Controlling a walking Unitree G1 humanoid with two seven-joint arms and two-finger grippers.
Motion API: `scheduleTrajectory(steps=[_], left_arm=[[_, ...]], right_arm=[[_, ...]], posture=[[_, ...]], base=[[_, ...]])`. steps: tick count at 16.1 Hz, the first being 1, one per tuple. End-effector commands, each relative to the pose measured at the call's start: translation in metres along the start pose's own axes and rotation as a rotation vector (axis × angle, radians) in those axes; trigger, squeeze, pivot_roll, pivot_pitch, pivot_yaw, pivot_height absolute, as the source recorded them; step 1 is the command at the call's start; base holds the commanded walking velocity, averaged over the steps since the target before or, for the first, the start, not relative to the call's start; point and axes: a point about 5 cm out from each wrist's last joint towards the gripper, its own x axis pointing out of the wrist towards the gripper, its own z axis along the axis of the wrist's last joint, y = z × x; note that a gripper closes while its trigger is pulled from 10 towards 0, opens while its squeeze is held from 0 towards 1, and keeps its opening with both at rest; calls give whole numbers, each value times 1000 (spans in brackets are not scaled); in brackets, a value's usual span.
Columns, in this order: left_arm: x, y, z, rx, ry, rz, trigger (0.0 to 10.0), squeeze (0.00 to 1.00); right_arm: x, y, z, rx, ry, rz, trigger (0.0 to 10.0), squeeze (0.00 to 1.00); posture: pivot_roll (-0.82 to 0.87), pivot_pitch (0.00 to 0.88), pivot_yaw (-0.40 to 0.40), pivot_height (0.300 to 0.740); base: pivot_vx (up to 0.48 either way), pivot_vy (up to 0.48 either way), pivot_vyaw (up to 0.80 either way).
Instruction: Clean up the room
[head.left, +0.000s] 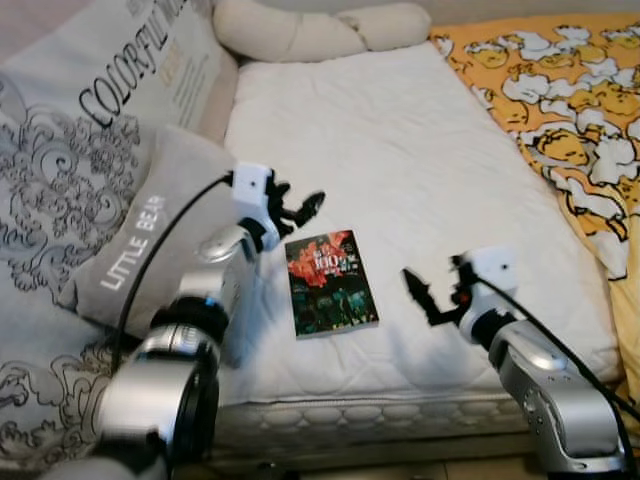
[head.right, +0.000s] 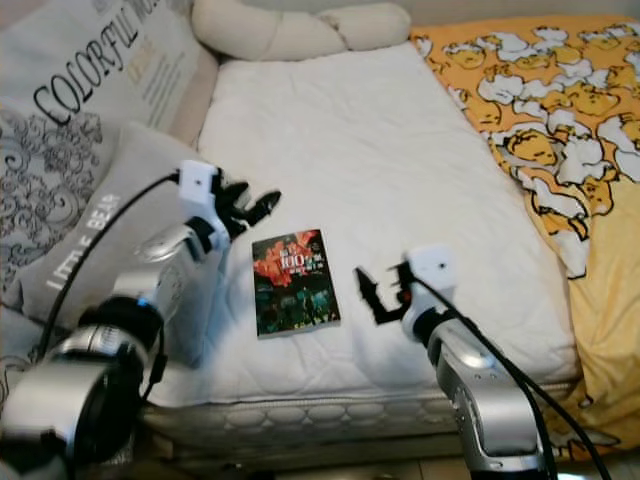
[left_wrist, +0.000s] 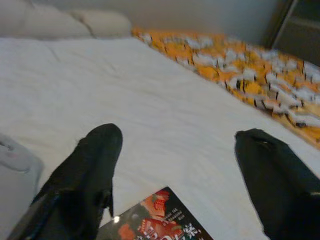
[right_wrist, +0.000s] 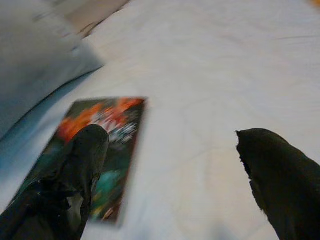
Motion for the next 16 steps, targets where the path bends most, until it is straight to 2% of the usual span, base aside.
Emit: scheduleTrajectory(steps=[1, 2, 3, 5, 6, 8, 9, 10, 12, 16], left_arm=[[-13, -1, 2, 42, -45, 30, 10000, 576], [-19, -3, 2, 63, -64, 44, 10000, 576], [-31, -4, 1, 89, -82, 68, 10000, 588], [-58, -6, -4, 85, -94, 146, 10000, 596], [-70, -4, -10, 104, -77, 189, 10000, 592], [-86, -4, -13, 139, -43, 241, 10000, 592], [-95, -5, -12, 175, -32, 283, 10000, 592], [-105, -3, -10, 235, -34, 371, 10000, 592], [-113, -2, -11, 223, -14, 427, 10000, 600], [-116, -6, -11, 236, 28, 438, 10000, 592]], right_arm=[[4, 0, 6, 35, -55, -76, 10000, 0], [5, 2, 7, 29, -72, -86, 10000, 0], [7, 7, 8, 2, -91, -75, 10000, 0], [9, 16, 5, -56, -91, -50, 10000, 0], [9, 19, 3, -98, -83, -48, 10000, 0], [11, 21, 2, -99, -91, -61, 10000, 0], [12, 22, 2, -103, -102, -70, 10000, 0], [12, 22, 3, -105, -121, -88, 10000, 0], [13, 22, 0, -96, -107, -91, 10000, 0], [12, 19, -2, -56, -126, -117, 10000, 0]], posture=[[-71, 0, 71, 740], [-64, 0, 70, 740], [-58, 0, 69, 740], [-30, 0, 53, 740], [-25, 0, 48, 740], [-14, 0, 34, 740], [1, 0, 24, 740], [11, 0, 18, 740], [20, 0, 11, 740], [30, 0, 9, 740]], base=[[0, 0, 0], [0, 0, 0], [0, 0, 0], [0, 0, 0], [0, -240, 0], [0, -422, 0], [0, -458, 0], [0, -461, 0], [0, -459, 0], [0, -459, 0]])
